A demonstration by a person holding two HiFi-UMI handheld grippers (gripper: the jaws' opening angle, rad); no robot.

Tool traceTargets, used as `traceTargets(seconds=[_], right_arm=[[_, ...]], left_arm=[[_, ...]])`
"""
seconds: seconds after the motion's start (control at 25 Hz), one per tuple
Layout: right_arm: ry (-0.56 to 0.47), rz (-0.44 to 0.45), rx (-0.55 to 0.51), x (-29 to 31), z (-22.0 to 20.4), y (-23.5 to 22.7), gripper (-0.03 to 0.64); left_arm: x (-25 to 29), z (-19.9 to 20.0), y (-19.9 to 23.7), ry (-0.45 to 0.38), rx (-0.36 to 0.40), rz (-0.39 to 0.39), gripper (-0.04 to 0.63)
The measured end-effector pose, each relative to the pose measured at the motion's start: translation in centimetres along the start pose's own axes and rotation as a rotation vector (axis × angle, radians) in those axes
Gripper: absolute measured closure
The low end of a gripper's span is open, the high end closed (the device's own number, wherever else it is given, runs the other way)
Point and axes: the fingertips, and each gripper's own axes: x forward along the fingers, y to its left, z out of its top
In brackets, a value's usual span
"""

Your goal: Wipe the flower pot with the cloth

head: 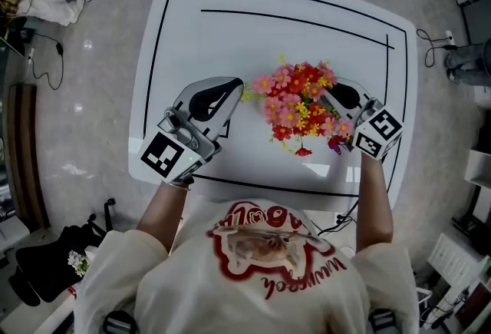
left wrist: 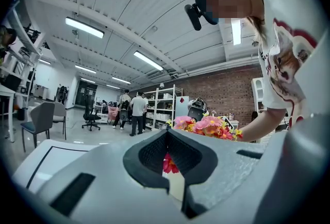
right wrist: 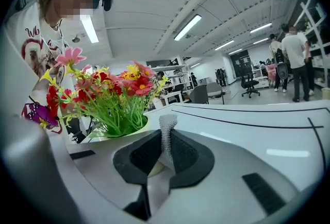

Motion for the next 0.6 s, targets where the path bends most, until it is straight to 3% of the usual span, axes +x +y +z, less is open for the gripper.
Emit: traceTargets(seconds=[0.6], right_arm=[[-0.006,-0.037,0.007,-1.4,-0.7,1.1,0.583]], left_arm=[[-1.6,0.5,-1.4,0.004,0.010,0.031,0.592]])
